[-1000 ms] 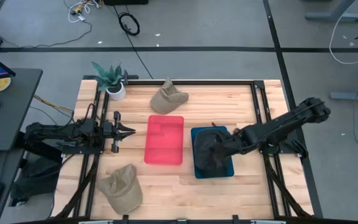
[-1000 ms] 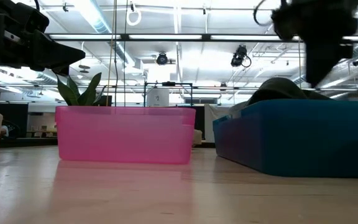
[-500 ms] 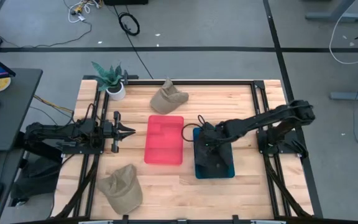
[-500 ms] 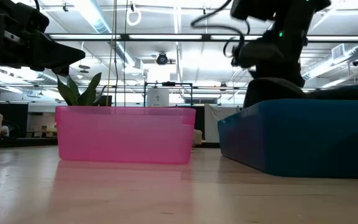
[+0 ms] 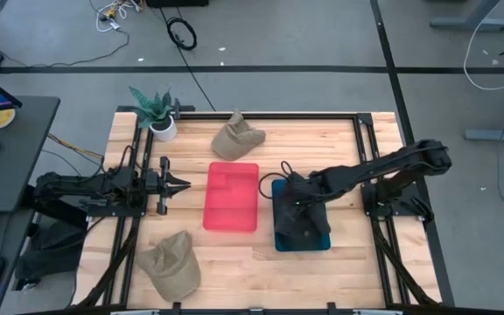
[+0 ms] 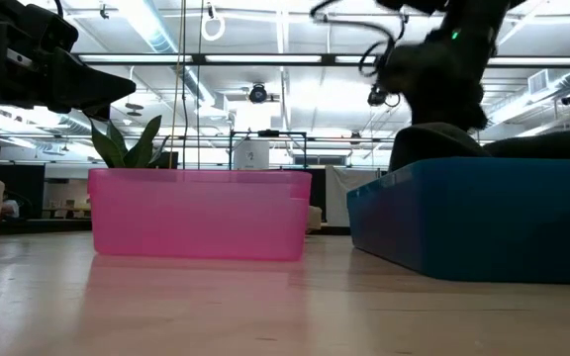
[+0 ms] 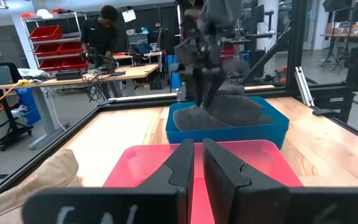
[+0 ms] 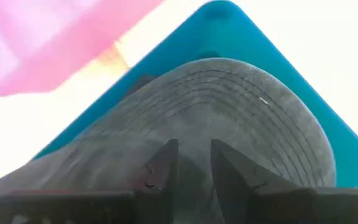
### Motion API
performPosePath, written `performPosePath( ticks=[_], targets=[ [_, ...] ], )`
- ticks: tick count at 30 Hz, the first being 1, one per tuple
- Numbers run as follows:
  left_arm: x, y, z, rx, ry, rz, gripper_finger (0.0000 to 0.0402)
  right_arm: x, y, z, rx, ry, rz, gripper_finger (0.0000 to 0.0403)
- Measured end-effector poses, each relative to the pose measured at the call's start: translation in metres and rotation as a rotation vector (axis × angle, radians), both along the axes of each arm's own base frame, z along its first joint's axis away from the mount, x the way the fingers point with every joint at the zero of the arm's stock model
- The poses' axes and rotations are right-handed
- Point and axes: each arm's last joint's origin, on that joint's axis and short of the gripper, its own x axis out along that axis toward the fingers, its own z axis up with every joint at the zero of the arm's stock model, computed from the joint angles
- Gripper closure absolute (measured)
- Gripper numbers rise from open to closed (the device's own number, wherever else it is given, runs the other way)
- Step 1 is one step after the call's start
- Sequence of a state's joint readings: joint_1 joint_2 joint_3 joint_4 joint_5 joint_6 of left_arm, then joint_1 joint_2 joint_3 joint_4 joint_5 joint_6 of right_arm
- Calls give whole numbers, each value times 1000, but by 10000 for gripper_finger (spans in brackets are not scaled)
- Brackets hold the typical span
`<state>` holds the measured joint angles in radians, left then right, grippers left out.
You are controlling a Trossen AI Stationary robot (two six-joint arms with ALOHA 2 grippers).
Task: Pick & Place hat
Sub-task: Put the gray cap into the blue bin
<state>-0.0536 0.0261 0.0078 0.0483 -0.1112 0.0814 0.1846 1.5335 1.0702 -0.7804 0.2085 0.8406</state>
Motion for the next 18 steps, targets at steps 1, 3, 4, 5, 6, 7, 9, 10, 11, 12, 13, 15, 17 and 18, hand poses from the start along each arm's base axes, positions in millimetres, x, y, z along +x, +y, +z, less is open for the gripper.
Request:
performPosePath(
  ticks=[1, 3, 4, 5, 6, 7, 9, 10, 11, 12, 13, 15, 17, 18],
  targets=[
    [0, 0, 0, 0, 0, 0, 362, -3, 1, 5, 1, -18, 9, 309],
    [0, 0, 0, 0, 0, 0, 362, -7, 4, 14, 4, -51, 30, 312],
    [0, 0, 0, 0, 0, 0, 362, -10, 5, 18, 4, -68, 35, 313],
    [0, 0, 0, 0, 0, 0, 362, -12, 7, 22, 0, -86, 40, 313],
    [0, 0, 0, 0, 0, 0, 362, -14, 8, 26, -5, -102, 44, 314],
    [0, 0, 0, 0, 0, 0, 362, -17, 11, 29, -6, -113, 53, 314],
    [0, 0, 0, 0, 0, 0, 362, -18, 16, 30, -6, -115, 77, 314],
    [0, 0, 0, 0, 0, 0, 362, -19, 19, 29, -5, -108, 87, 315],
    [0, 0, 0, 0, 0, 0, 362, -20, 21, 28, -5, -97, 96, 315],
    [0, 0, 0, 0, 0, 0, 362, -20, 22, 26, -8, -83, 102, 316],
    [0, 0, 0, 0, 0, 0, 362, -20, 23, 24, -13, -68, 106, 320],
    [0, 0, 0, 0, 0, 0, 362, -22, 23, 21, -53, -41, 104, 336],
    [0, 0, 0, 0, 0, 0, 362, -22, 23, 22, -79, -46, 90, 365],
    [0, 0, 0, 0, 0, 0, 362, -22, 23, 22, -79, -45, 92, 383]
  ],
)
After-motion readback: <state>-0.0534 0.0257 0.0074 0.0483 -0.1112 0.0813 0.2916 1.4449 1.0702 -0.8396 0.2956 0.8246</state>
